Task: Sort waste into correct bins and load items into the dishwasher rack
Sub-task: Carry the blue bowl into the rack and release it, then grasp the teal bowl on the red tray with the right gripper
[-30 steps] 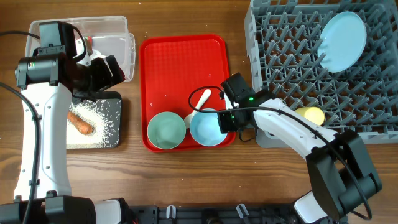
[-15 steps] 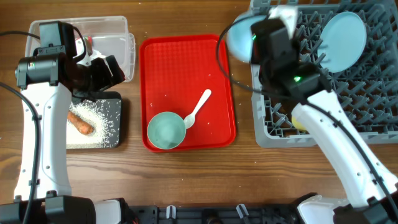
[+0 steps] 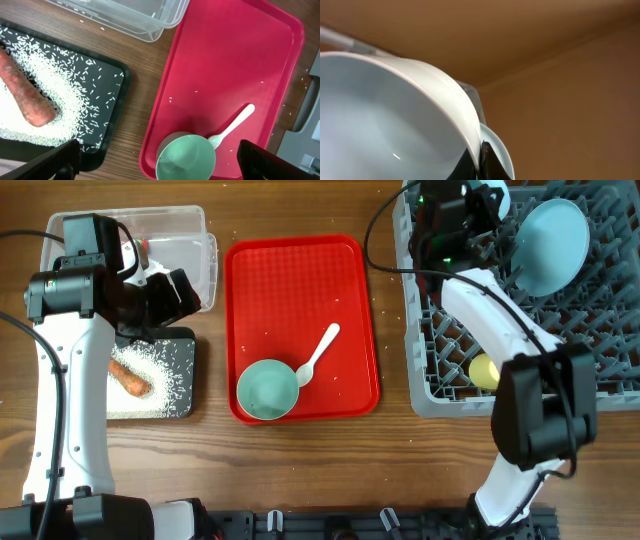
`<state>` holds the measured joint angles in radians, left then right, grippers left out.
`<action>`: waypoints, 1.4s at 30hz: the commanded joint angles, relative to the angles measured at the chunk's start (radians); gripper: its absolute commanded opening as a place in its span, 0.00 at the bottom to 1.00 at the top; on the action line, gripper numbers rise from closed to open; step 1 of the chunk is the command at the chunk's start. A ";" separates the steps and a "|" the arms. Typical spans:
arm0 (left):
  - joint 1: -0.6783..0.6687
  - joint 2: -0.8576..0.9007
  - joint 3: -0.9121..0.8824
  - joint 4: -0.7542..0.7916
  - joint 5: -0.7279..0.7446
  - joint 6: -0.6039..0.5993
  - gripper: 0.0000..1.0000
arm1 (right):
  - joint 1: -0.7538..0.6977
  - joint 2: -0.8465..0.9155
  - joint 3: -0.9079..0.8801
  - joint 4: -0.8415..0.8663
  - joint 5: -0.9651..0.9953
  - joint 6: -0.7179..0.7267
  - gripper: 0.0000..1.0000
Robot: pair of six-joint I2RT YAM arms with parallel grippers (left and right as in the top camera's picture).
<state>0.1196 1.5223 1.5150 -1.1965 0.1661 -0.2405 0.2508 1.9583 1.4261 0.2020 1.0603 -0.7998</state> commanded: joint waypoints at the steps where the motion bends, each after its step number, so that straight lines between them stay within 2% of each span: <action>1: -0.004 0.006 0.007 0.000 0.008 0.017 1.00 | 0.003 0.062 0.004 0.004 0.039 -0.064 0.04; 15: -0.004 0.006 0.007 0.000 0.008 0.017 1.00 | 0.077 0.100 -0.002 -0.280 -0.067 0.069 0.04; 16: -0.004 0.006 0.007 0.000 0.008 0.017 1.00 | 0.081 0.100 -0.002 -0.301 -0.067 0.069 0.08; 18: -0.004 0.006 0.007 0.000 0.008 0.017 1.00 | 0.095 0.100 -0.002 -0.319 -0.067 0.068 0.31; 19: -0.004 0.006 0.007 0.000 0.008 0.017 1.00 | 0.112 0.100 -0.002 -0.318 -0.067 0.066 0.50; 20: -0.004 0.006 0.007 0.000 0.008 0.017 1.00 | 0.121 0.100 -0.002 -0.317 -0.067 0.066 0.57; 22: -0.004 0.006 0.007 0.000 0.008 0.017 1.00 | 0.146 0.100 -0.002 -0.316 -0.067 0.066 0.65; 30: -0.004 0.006 0.007 0.000 0.008 0.017 1.00 | 0.223 0.094 -0.001 -0.282 -0.059 0.066 0.76; 35: -0.004 0.006 0.007 0.000 0.008 0.017 1.00 | 0.225 0.007 0.001 -0.225 -0.060 0.110 0.83; 37: -0.004 0.006 0.007 0.000 0.008 0.017 1.00 | 0.240 -0.061 0.001 -0.271 -0.085 0.193 0.85; 39: -0.004 0.006 0.007 0.000 0.008 0.017 1.00 | 0.272 -0.122 0.001 -0.396 -0.187 0.301 0.83; 42: -0.004 0.006 0.007 0.000 0.008 0.017 1.00 | 0.320 -0.187 0.001 -0.649 -0.558 0.491 0.81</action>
<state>0.1196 1.5223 1.5150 -1.1969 0.1658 -0.2405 0.5140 1.8538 1.4315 -0.2955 0.8818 -0.5537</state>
